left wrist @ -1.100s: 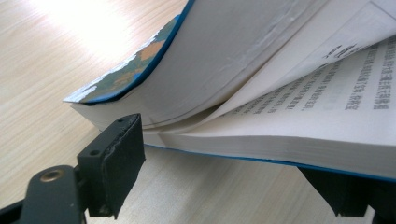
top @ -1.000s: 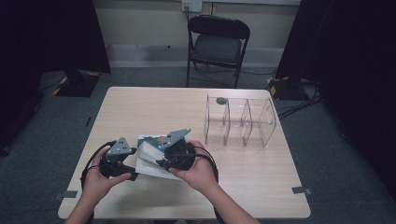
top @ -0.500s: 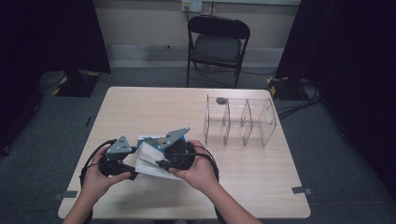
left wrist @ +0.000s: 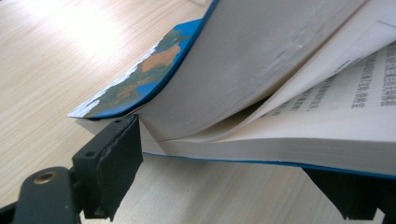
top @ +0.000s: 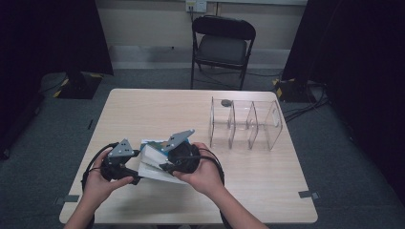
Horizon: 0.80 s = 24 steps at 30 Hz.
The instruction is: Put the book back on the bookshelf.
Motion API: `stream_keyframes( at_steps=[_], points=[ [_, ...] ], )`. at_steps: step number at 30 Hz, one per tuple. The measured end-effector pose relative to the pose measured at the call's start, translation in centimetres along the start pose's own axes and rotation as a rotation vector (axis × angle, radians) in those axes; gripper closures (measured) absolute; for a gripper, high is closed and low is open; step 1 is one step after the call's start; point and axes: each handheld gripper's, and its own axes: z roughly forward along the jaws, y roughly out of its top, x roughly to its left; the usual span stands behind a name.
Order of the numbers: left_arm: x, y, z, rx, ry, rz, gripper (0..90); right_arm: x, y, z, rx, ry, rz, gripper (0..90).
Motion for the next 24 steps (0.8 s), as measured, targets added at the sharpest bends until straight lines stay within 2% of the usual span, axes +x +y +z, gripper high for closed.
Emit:
stream_keyframes(
  at_steps=[6,14,24],
  points=[
    [-0.02,-0.17,0.05,-0.002,-0.005,-0.011,14.7,0.02,0.0,0.04,0.0,0.002,0.003,72.9],
    [-0.13,-0.46,0.01,0.014,0.016,-0.006,14.7,0.11,0.05,0.03,0.004,-0.005,0.007,72.9],
    [-0.29,-0.37,-0.1,-0.004,0.032,-0.003,14.7,0.02,-0.02,0.07,0.001,0.003,0.005,72.9]
  ],
)
